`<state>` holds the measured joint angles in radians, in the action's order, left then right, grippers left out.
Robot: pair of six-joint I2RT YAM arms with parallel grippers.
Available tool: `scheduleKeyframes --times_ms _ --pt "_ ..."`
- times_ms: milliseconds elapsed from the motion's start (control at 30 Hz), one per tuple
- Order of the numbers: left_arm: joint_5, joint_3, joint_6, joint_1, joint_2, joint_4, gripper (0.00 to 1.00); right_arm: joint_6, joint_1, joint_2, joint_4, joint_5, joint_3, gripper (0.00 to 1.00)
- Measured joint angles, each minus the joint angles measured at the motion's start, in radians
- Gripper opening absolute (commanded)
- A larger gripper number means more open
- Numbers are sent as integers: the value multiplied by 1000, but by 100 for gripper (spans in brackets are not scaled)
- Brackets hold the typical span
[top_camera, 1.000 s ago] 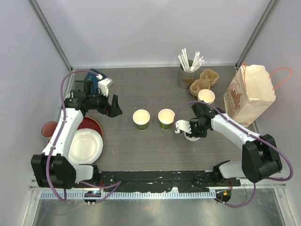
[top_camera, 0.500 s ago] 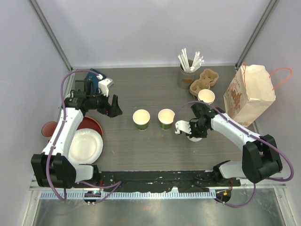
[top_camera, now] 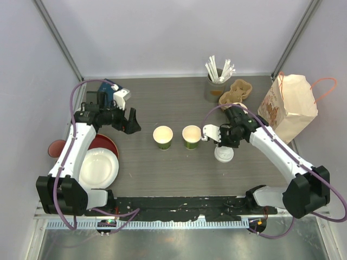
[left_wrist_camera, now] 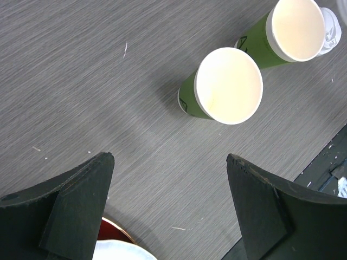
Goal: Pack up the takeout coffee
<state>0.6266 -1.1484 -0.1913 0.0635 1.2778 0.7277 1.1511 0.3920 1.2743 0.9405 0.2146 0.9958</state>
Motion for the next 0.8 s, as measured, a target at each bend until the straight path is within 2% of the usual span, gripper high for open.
scheduleKeyframes --times_ms 133,233,400,467,600,800 --pt "-5 -2 0 0 7 0 90 -28 16 -11 56 -12 96 1" --pt "-17 -3 1 0 14 5 90 -75 76 7 112 -30 227 1" --pt "-33 -13 8 0 27 14 90 -234 228 179 212 -74 578 1" --pt "-35 -13 13 0 28 19 89 -281 281 238 216 -103 640 1" --pt "-39 -13 26 0 29 31 90 -364 349 343 251 -144 666 1" --pt "-40 -13 31 0 29 33 89 -417 381 440 273 -184 669 1"
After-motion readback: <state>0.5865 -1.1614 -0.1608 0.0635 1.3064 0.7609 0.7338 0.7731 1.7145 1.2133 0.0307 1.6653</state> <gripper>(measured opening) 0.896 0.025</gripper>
